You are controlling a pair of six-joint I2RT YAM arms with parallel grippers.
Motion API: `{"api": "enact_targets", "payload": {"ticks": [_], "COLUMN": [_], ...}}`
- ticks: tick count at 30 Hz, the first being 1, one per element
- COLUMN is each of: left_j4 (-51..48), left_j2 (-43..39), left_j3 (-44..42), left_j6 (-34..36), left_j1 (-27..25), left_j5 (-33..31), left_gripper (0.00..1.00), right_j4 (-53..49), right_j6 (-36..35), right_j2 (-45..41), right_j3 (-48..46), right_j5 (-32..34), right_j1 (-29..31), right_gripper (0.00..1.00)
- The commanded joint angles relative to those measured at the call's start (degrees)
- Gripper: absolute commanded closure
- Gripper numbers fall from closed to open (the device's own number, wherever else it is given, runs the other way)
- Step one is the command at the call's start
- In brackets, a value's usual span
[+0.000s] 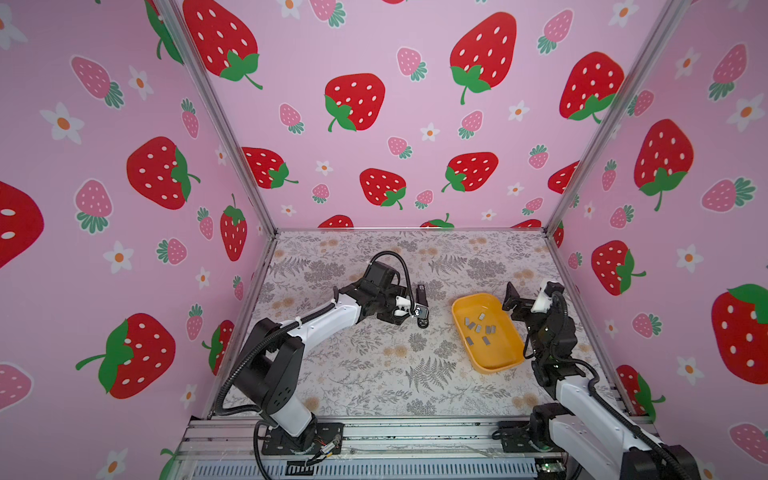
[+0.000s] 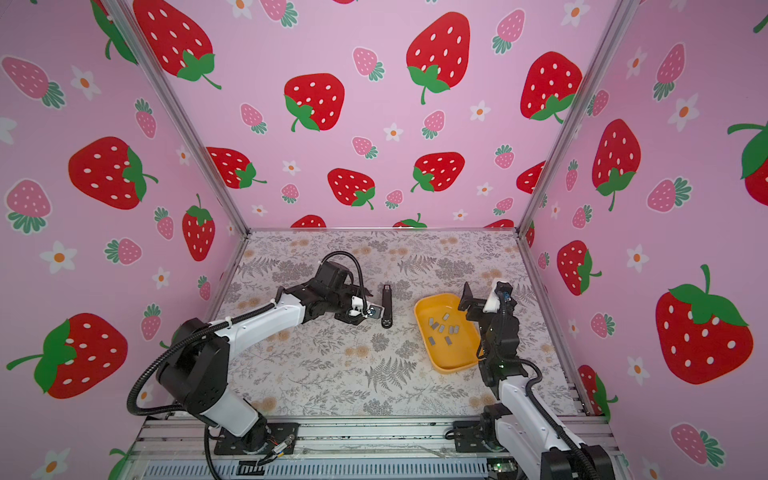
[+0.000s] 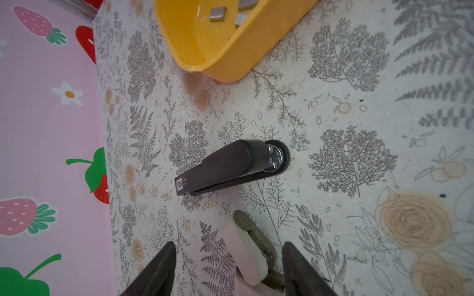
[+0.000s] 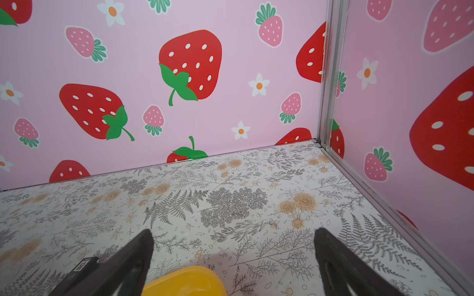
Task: Load the staples into the stapler
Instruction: 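Reach the left gripper toward the black stapler while the right arm rises, then lower the left gripper and close it on the black stapler's end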
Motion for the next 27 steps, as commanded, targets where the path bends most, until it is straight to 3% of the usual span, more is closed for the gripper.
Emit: {"api": "enact_targets", "payload": {"ticks": [1, 7, 18, 27], "left_j4": [-2.9, -3.6, -9.1, -13.8], "left_j2": [3.2, 8.8, 17.9, 23.8], "left_j3": [3.9, 9.7, 19.0, 26.6], "left_j6": [7.1, 11.3, 15.3, 18.8], "left_j1": [-1.4, -3.8, -7.1, -9.1], "left_j5": [-0.7, -1.7, -9.9, -10.1], "left_gripper": [0.33, 0.35, 0.41, 0.46], "right_j4": [3.6, 5.3, 5.2, 5.2], "right_j6": [-0.2, -0.1, -0.2, -0.2], "right_j2": [-0.2, 3.4, 4.2, 4.7], "right_j3": [0.2, 0.8, 1.1, 1.3], "right_j5": [-1.1, -0.7, -0.9, -0.6], "right_j1": [-0.3, -0.3, -0.3, -0.3], "right_gripper": [0.01, 0.01, 0.01, 0.01]}}
